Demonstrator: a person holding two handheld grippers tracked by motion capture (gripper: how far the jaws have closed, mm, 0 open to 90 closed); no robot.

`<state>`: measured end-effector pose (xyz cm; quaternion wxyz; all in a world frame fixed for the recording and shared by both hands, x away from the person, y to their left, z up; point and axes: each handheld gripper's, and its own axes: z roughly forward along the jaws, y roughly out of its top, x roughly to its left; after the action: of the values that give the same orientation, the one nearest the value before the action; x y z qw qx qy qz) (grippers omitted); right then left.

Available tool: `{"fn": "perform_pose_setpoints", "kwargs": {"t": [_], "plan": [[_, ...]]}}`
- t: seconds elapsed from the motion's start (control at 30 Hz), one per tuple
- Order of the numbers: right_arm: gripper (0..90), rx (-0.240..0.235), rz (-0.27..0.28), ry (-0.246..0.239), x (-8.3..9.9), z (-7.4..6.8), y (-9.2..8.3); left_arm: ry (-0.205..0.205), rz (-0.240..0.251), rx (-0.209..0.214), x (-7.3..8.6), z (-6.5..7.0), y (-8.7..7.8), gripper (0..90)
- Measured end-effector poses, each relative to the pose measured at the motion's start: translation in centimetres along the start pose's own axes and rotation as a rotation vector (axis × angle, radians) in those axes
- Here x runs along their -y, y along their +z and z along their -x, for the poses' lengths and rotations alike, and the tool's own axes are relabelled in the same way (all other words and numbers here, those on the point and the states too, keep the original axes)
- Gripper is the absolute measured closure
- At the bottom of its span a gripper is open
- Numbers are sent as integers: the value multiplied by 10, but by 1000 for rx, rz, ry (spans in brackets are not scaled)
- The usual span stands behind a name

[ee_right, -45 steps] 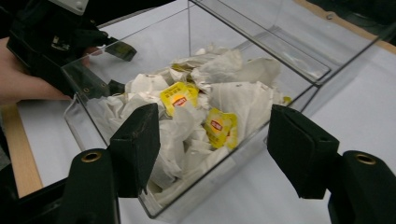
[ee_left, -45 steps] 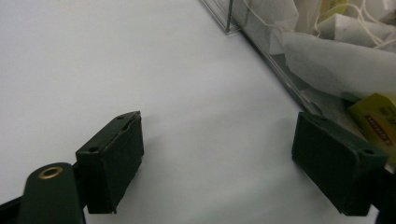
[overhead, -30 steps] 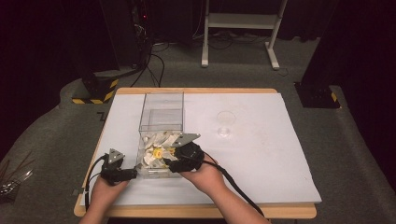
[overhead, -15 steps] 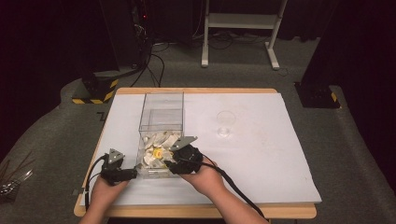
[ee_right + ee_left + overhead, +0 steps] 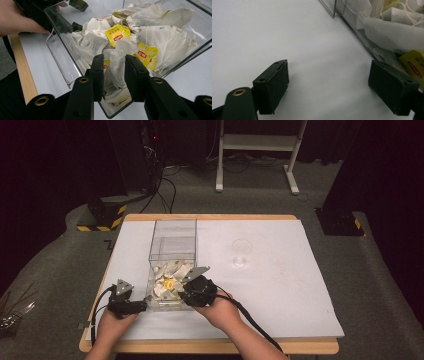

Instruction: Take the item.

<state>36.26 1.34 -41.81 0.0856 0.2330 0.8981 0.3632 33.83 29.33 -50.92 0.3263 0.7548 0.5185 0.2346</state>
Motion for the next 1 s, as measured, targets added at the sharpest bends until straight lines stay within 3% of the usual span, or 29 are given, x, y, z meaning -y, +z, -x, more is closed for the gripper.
{"fn": "perform_pose_setpoints", "kwargs": {"t": [0.43, 0.67, 1.0], "plan": [[849, 20, -28, -18, 2, -3, 5, -2, -1, 1, 0, 0, 0, 168], [888, 29, -1, -19, 4, -3, 2, -1, 0, 0, 0, 0, 0, 168], [890, 50, 79, -7, 3, -2, -8, -2, 0, 1, 0, 0, 0, 168]]}}
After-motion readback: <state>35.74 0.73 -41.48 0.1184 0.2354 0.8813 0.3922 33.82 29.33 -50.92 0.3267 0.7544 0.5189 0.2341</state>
